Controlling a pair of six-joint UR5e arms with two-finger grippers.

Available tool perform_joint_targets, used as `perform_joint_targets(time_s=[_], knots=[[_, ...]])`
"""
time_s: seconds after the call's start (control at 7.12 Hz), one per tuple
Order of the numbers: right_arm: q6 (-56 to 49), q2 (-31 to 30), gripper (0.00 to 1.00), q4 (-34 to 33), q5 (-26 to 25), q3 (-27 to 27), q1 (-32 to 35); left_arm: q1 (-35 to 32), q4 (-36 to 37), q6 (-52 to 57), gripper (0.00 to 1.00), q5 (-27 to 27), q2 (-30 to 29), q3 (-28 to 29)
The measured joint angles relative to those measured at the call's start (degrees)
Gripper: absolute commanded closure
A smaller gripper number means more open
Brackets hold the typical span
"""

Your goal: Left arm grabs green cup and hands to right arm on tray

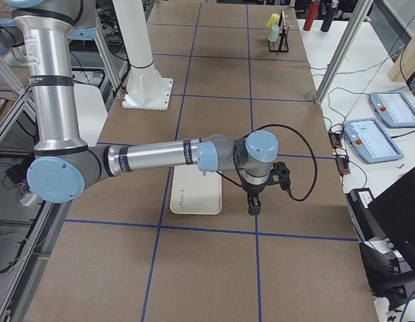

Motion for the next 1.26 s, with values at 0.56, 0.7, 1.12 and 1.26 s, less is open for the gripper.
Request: perform_joint_targets(time_s=[0.56, 0.7, 1.12, 1.26], knots=[[0.00, 0.06, 0.00, 0.00, -0.31, -0.17, -0.14, 10.64, -3.39, -22.59, 0.00, 16.54, -2.81, 1.11], [-0.04, 0.03, 0.00, 0.00, -0.37, -0.18, -0.16, 12.68, -3.44, -25.34, 0.00, 20.28, -3.21, 1.21], [-0.09, 0.00, 0.00, 0.00, -0.42, -0.47, -0.18, 18.97, -3.48, -28.86, 0.00, 33.27, -5.16, 2.85], [-0.03, 0.00, 0.00, 0.00, -0.38, -0.50, -0.18, 19.62, -3.46, -28.75, 0.00, 36.03, -6.35, 4.43]])
